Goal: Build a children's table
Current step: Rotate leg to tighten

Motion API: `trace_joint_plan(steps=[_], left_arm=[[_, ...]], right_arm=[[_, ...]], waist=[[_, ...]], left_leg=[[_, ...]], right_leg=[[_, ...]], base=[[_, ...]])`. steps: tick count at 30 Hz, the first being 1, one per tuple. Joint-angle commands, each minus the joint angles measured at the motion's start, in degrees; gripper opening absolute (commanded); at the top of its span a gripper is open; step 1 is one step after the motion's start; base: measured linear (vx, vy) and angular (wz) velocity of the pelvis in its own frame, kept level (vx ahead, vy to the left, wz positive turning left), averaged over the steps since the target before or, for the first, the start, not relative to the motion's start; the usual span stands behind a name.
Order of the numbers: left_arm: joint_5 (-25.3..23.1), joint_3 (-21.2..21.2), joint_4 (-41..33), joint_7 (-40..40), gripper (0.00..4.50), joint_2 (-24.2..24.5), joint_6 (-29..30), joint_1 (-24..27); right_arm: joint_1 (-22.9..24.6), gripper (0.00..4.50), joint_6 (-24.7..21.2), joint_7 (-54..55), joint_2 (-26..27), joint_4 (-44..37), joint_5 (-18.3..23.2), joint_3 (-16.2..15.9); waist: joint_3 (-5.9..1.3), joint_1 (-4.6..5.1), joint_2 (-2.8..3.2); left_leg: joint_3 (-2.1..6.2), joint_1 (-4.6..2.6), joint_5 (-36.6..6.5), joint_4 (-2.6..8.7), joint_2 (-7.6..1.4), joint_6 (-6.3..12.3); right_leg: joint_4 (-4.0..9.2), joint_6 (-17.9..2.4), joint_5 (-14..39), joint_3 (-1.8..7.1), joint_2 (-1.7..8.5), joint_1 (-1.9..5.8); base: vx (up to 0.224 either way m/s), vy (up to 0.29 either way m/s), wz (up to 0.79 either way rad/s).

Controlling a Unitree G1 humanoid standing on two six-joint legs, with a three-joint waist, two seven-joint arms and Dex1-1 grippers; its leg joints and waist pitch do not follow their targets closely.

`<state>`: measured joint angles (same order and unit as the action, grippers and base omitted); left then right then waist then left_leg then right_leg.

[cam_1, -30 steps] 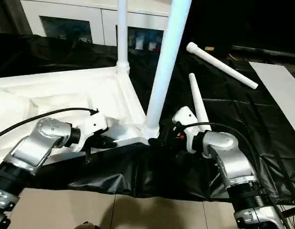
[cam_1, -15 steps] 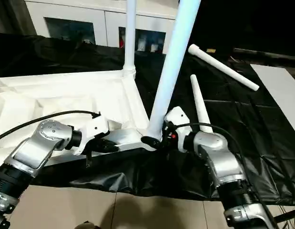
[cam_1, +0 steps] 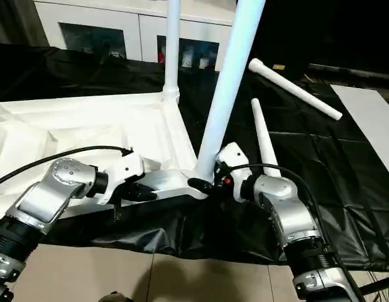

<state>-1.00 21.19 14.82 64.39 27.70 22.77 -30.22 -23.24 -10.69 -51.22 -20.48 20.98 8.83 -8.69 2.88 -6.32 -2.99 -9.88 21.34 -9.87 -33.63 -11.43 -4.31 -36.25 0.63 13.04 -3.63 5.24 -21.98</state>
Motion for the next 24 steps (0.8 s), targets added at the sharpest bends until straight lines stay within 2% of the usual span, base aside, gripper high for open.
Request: trace_joint_plan(steps=[1,7,9,12,16,18,21,22,23,24], left_arm=[[-0.1,0.6,-1.1,-0.1,0.00,-0.3,-0.6,-0.4],[-0.2,0.5,-1.0,-0.4,0.00,-0.3,-0.7,-0.2],[0.3,-1.0,0.2,-3.2,0.00,-2.1,0.1,-0.3],[0.3,-3.0,2.6,-8.5,0.00,-5.1,0.3,-1.0],[-0.9,-3.5,4.7,-14.6,0.00,-8.9,3.4,-2.1],[-1.3,-3.5,5.2,-16.8,0.00,-10.6,4.5,-2.5],[-2.2,-5.1,7.4,-24.6,0.00,-15.5,7.5,-4.2],[-2.4,-6.4,8.7,-29.4,0.00,-18.5,8.8,-5.2],[-2.5,-6.7,9.2,-30.9,0.00,-19.6,9.0,-5.5],[-2.5,-7.0,9.6,-32.4,0.00,-20.6,9.1,-5.8]], right_arm=[[-1.0,2.69,0.8,-0.4,-0.1,0.7,-0.4,0.0],[-0.8,2.67,0.9,0.6,0.4,1.9,-1.2,-0.5],[-1.2,2.67,-0.4,4.9,1.6,4.9,-2.6,-0.1],[-2.0,2.67,-2.4,11.6,4.1,8.7,-3.9,0.8],[-3.4,2.66,-6.7,22.1,9.8,12.9,-3.9,3.0],[-4.1,2.66,-7.0,25.9,12.1,14.6,-3.8,3.8],[-6.2,2.66,-7.4,35.1,16.6,18.9,-3.4,6.2],[-7.5,2.66,-7.1,40.1,18.8,21.3,-3.0,7.7],[-8.0,2.66,-6.7,41.5,19.5,22.0,-2.7,8.2],[-8.4,2.66,-6.4,42.8,20.3,22.7,-2.5,8.6]], waist=[[-3.85,0.00,-0.02],[-3.85,-0.01,0.00],[-3.74,0.16,0.01],[-3.47,0.40,0.04],[-3.21,0.72,0.11],[-3.11,0.90,0.25],[-3.08,1.09,0.26],[-3.00,1.32,0.22],[-3.07,1.10,0.21],[-3.07,1.10,0.21]], left_leg=[[-0.03,-0.79,-3.8,3.36,-1.53,3.70],[-0.02,-0.74,-3.7,3.34,-1.52,3.75],[-0.07,-0.77,-4.3,3.43,-1.54,3.39],[0.03,-0.83,-8.1,3.74,-1.53,1.08],[0.21,-1.24,-12.8,4.30,-1.62,-1.49],[0.28,-1.25,-14.3,4.45,-1.65,-2.21],[0.38,-1.42,-16.1,4.59,-1.65,-2.92],[0.40,-1.40,-16.6,4.66,-1.58,-3.38],[0.46,-1.77,-17.8,4.62,-1.61,-3.66],[0.46,-1.77,-17.8,4.62,-1.61,-3.66]], right_leg=[[2.90,-15.7,-6.3,2.42,2.69,2.81],[2.88,-15.7,-6.2,2.40,2.70,2.81],[2.96,-15.9,-5.4,2.41,2.74,2.66],[3.51,-15.0,0.4,2.45,2.84,2.63],[4.38,-12.4,9.1,2.62,3.04,2.18],[4.63,-11.6,11.4,2.69,3.08,1.93],[5.05,-10.4,14.0,2.71,3.11,1.59],[5.07,-10.2,14.7,2.71,3.01,1.47],[5.27,-9.6,16.1,2.60,3.05,1.24],[5.27,-9.6,16.1,2.60,3.05,1.24]], base=[[0.000,0.000,0.00],[0.000,0.000,0.00],[0.000,0.000,0.00],[0.000,0.000,0.00],[0.000,0.000,0.00],[0.000,0.000,0.00],[0.000,0.000,0.00],[0.000,0.000,0.00],[0.000,0.000,0.00],[0.000,0.000,0.00]])
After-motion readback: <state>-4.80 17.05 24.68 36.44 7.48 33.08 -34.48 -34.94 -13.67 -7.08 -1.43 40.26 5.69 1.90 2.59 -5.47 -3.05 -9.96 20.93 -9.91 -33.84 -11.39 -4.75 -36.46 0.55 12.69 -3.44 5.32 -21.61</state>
